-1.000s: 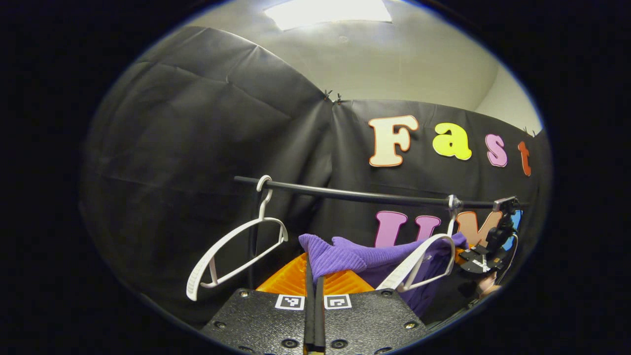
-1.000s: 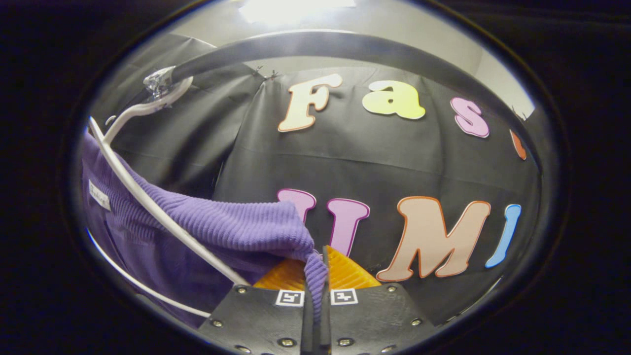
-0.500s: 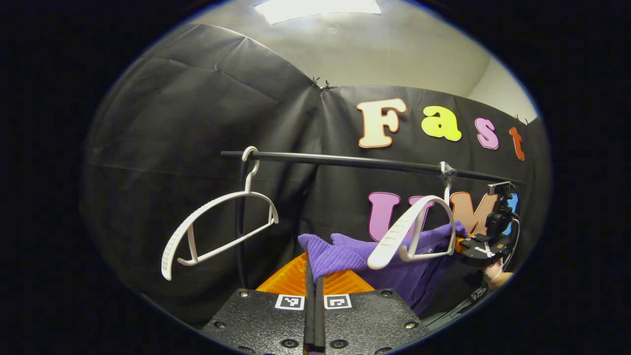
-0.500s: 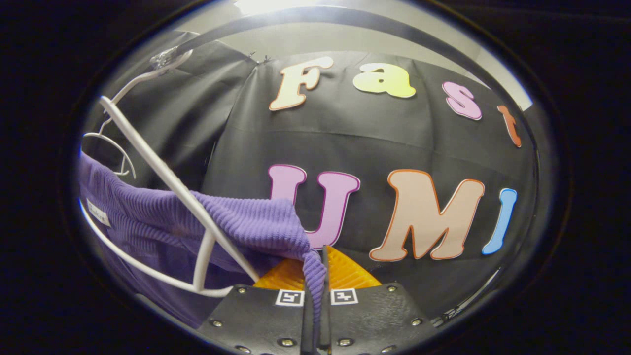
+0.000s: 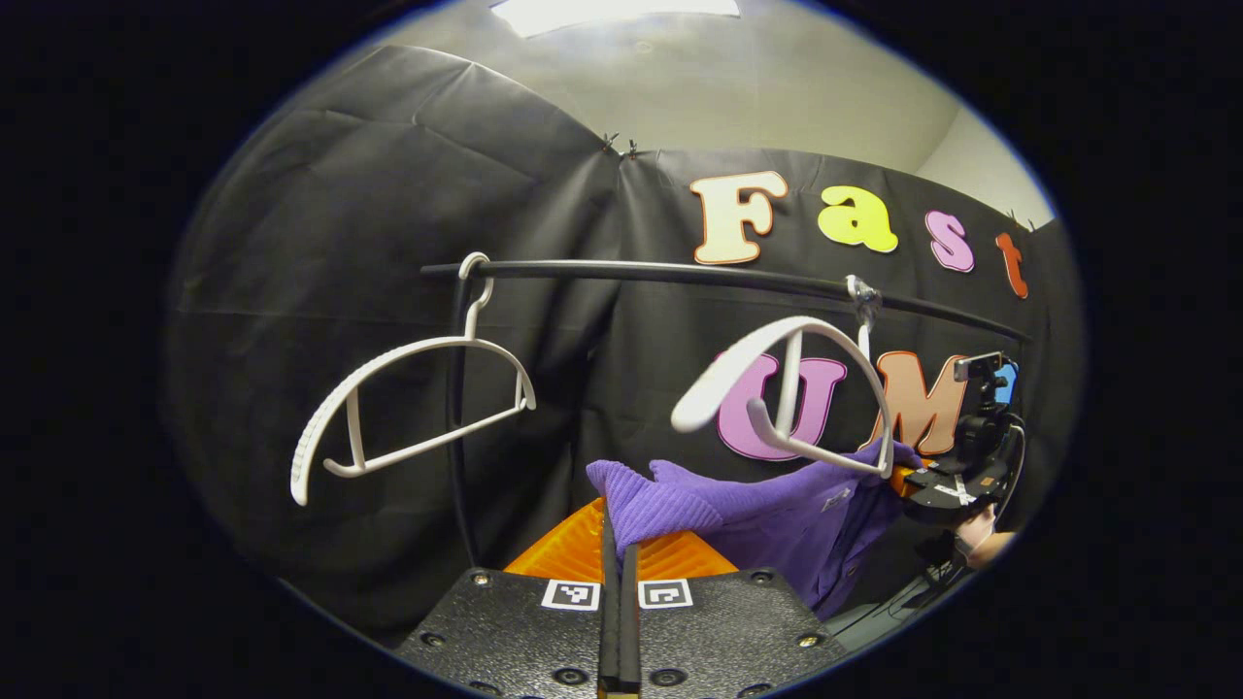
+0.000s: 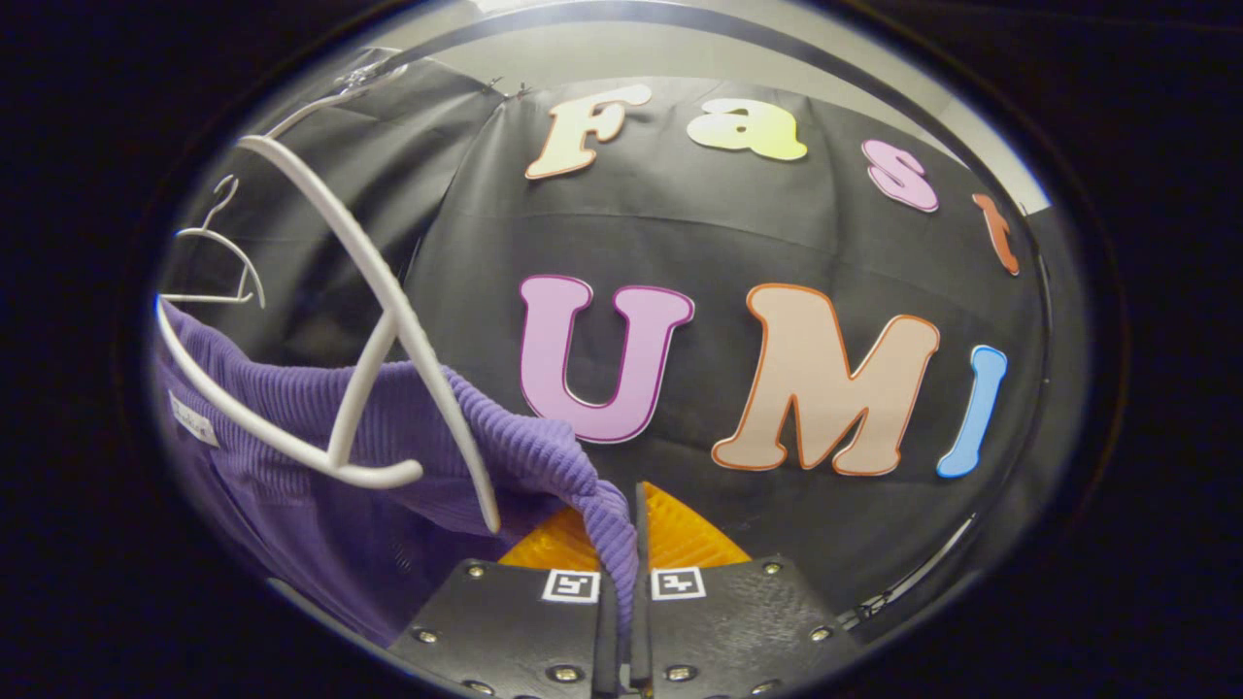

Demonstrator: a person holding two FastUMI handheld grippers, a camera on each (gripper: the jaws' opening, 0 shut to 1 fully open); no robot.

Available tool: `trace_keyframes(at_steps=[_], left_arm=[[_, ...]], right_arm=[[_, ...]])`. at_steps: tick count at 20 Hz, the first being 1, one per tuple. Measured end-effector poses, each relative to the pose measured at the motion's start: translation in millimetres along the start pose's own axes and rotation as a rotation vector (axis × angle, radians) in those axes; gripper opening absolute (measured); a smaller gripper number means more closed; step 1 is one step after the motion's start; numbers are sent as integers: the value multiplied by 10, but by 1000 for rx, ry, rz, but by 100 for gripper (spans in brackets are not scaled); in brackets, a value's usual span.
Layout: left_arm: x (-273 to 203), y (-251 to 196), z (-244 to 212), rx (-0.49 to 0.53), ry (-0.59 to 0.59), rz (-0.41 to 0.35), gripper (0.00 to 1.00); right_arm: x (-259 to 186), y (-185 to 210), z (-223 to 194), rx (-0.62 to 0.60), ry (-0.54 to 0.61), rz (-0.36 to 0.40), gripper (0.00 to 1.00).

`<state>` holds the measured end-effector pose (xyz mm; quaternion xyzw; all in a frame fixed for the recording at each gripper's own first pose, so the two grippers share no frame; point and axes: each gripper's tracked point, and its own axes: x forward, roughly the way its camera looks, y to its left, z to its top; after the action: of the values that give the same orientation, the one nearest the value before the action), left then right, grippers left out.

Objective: Grasp the clothes on the hanger with both hands and then place them into the laundry hamper below.

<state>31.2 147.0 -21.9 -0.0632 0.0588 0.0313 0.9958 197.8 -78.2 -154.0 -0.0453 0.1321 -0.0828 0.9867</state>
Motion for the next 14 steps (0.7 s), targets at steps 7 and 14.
trace_keyframes(at_steps=[7,14], left_arm=[[-45,-39,-246,31,45,14,0],[6,-215,-432,55,74,-14,0]], right_arm=[[-199,8,-231,19,39,18,3],[-443,206,-544,39,83,67,5]])
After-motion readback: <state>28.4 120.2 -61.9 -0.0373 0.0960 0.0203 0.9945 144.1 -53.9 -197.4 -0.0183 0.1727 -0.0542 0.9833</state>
